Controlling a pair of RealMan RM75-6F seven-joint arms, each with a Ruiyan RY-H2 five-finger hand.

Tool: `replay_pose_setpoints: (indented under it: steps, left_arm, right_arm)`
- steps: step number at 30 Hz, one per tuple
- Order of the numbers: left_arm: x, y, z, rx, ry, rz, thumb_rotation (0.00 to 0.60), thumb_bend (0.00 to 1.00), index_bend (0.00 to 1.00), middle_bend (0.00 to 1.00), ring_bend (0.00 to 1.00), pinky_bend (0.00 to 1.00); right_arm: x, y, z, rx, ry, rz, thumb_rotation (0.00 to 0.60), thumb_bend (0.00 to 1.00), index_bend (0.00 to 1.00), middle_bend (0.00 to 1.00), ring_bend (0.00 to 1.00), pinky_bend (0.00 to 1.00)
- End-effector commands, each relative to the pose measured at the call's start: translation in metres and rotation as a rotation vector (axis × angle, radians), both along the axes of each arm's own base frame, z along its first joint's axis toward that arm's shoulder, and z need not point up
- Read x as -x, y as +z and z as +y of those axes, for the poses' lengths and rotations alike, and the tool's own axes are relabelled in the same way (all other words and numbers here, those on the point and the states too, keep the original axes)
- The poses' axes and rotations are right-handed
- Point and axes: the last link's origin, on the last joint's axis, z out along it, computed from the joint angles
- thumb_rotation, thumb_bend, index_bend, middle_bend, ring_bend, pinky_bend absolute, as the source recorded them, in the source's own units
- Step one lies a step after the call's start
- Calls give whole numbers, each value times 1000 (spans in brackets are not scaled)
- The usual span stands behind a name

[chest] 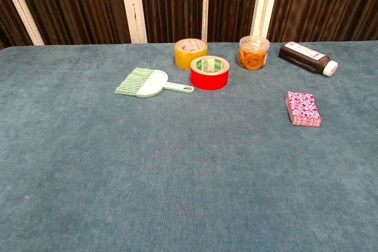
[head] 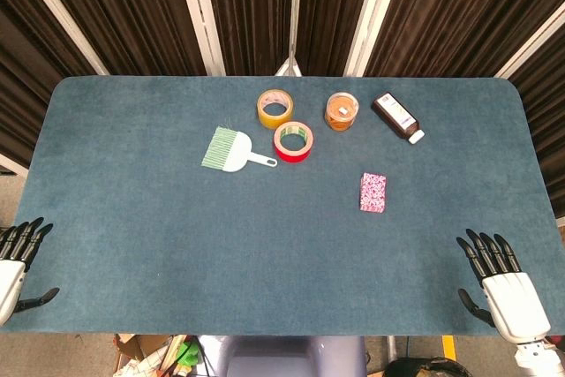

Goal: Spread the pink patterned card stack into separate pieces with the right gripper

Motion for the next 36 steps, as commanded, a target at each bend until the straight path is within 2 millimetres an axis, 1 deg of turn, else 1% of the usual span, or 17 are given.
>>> replay_pose_setpoints:
  steps: [1, 8, 12, 14, 15, 16, 17, 18, 19, 20, 22, 24, 26, 28, 34, 36]
  left_arm:
    - [0, 0, 0, -4, -3, 4, 600, 41, 0, 0, 0, 0]
    - [-1, 0, -1, -4, -4, 0, 600, 41, 0, 0, 0, 0]
    - [0, -1, -1, 3, 2, -3, 600, 41, 0, 0, 0, 0]
    - [0, -1, 0, 8, 7, -9, 600, 41, 0, 0, 0, 0]
    - [0, -1, 0, 10, 9, -11, 600, 41, 0, 0, 0, 0]
    - [0, 0, 0, 11, 10, -15, 600, 41, 0, 0, 0, 0]
    - [0, 0, 1, 11, 11, -17, 600, 41, 0, 0, 0, 0]
    - [0, 0, 1, 12, 11, -20, 600, 41, 0, 0, 0, 0]
    - [0, 0, 1, 13, 10, -23, 600, 41, 0, 0, 0, 0]
    - [-1, 0, 1, 13, 9, -28, 600, 41, 0, 0, 0, 0]
    - [-1, 0, 1, 15, 7, -32, 600, 41, 0, 0, 0, 0]
    - [-1, 0, 2, 17, 6, -30, 600, 42, 0, 0, 0, 0]
    - [-1, -1, 2, 22, 12, -32, 600, 41, 0, 0, 0, 0]
    - [0, -1, 2, 27, 22, -41, 600, 41, 0, 0, 0, 0]
    - [0, -1, 4, 45, 31, -59, 600, 42, 0, 0, 0, 0]
    - [0, -1, 4, 52, 35, -64, 600, 41, 0, 0, 0, 0]
  right_arm:
    - [0, 0, 0, 4, 1, -2, 600, 350, 0, 0, 0, 0]
    - [1, 0, -1, -2, -11, -4, 600, 350, 0, 0, 0, 0]
    - [-2, 1, -4, -6, -18, -20, 600, 350, 0, 0, 0, 0]
    - [-5, 2, -9, 0, -21, -26, 600, 350, 0, 16, 34, 50]
    - [-6, 3, -12, 0, -23, -25, 600, 350, 0, 69, 104, 139]
    - [-8, 4, -18, 4, -26, -27, 600, 350, 0, 176, 230, 271]
    - [-10, 5, -23, 3, -29, -29, 600, 350, 0, 327, 387, 415]
    - [-12, 5, -29, 4, -29, -32, 600, 350, 0, 433, 497, 503]
    - [-15, 6, -36, 5, -27, -35, 600, 350, 0, 579, 646, 611]
    - [-19, 5, -48, -3, -29, -40, 600, 350, 0, 697, 763, 694]
    - [-25, 3, -63, -27, -43, -42, 600, 350, 0, 820, 882, 782]
    - [-32, 0, -79, -60, -57, -30, 600, 350, 0, 873, 932, 821]
    - [-42, -5, -98, -109, -73, -8, 600, 350, 0, 897, 956, 834]
    - [-55, -9, -119, -166, -109, 19, 600, 350, 0, 903, 963, 835]
    - [-82, -24, -167, -260, -182, 34, 600, 350, 0, 904, 964, 835]
    - [-89, -30, -181, -276, -197, 38, 600, 323, 0, 904, 964, 835]
